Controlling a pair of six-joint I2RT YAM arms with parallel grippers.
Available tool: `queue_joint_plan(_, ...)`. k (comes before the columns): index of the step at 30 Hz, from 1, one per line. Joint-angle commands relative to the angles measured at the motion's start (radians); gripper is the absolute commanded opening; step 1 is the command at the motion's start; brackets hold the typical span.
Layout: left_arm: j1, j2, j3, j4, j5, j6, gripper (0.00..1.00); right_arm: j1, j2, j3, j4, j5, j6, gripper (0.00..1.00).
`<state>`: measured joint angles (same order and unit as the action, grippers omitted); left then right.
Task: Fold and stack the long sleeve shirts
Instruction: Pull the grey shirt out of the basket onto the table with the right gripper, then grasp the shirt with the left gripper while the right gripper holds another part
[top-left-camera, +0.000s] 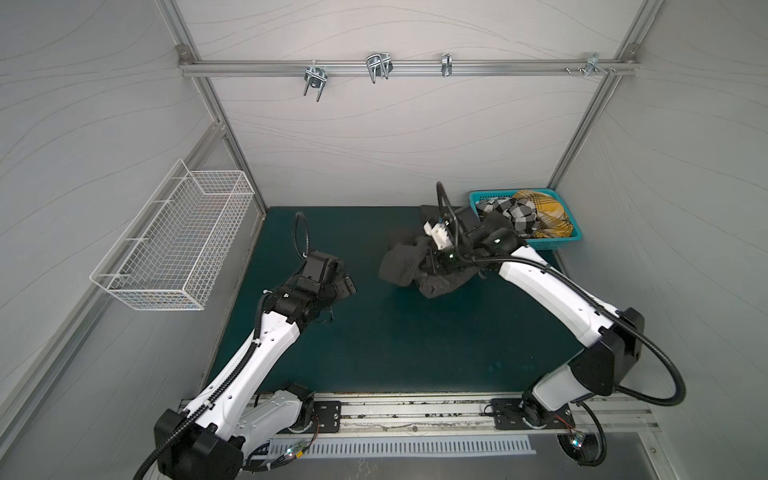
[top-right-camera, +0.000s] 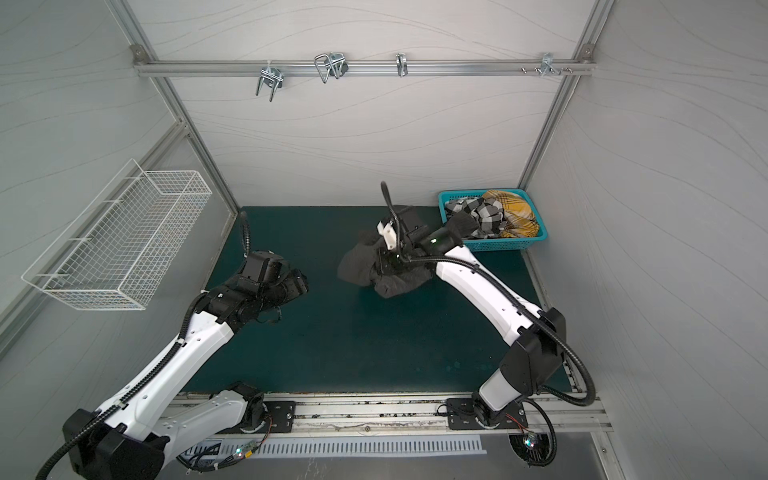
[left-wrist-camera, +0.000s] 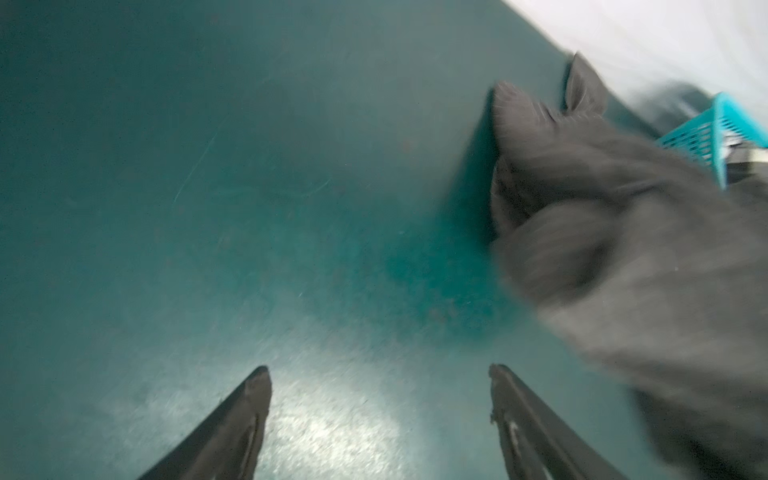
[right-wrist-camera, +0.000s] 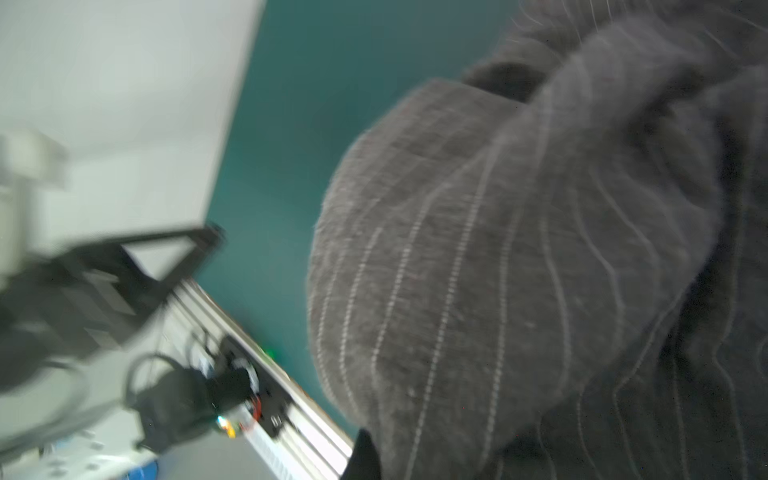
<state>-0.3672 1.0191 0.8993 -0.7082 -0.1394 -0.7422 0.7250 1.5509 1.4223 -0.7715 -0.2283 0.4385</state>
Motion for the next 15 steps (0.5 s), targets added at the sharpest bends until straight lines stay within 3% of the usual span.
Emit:
queue_joint_plan(1,0.003,-0.029,-0.052,-0.025,0.007,-0.045,0.85,0.017,-0.089,-0.174,0.064,0.004,0.048,0.0)
queue_joint_plan(2,0.004,-0.031,-0.078,-0.02,0.014,-0.056,0.85,0.01,-0.11,-0.232,0.066,0.023,0.054,0.05)
queue_joint_plan(4,0.002,-0.027,-0.129,-0.008,0.06,-0.099,0.86,-0.025,-0.129,-0.298,-0.013,0.08,0.064,0.37)
queue_joint_plan(6,-0.02,-0.021,-0.166,0.02,0.083,-0.137,0.99,-0.062,-0.155,-0.33,-0.121,0.188,0.068,0.58)
queue_joint_plan(10,-0.079,0.036,-0.179,0.074,0.086,-0.169,1.0,-0.127,-0.275,-0.389,-0.169,0.254,0.094,0.7)
queue_joint_plan(15,-0.093,0.192,-0.084,0.132,0.153,-0.149,1.0,-0.087,-0.344,-0.371,-0.189,0.243,0.131,0.71)
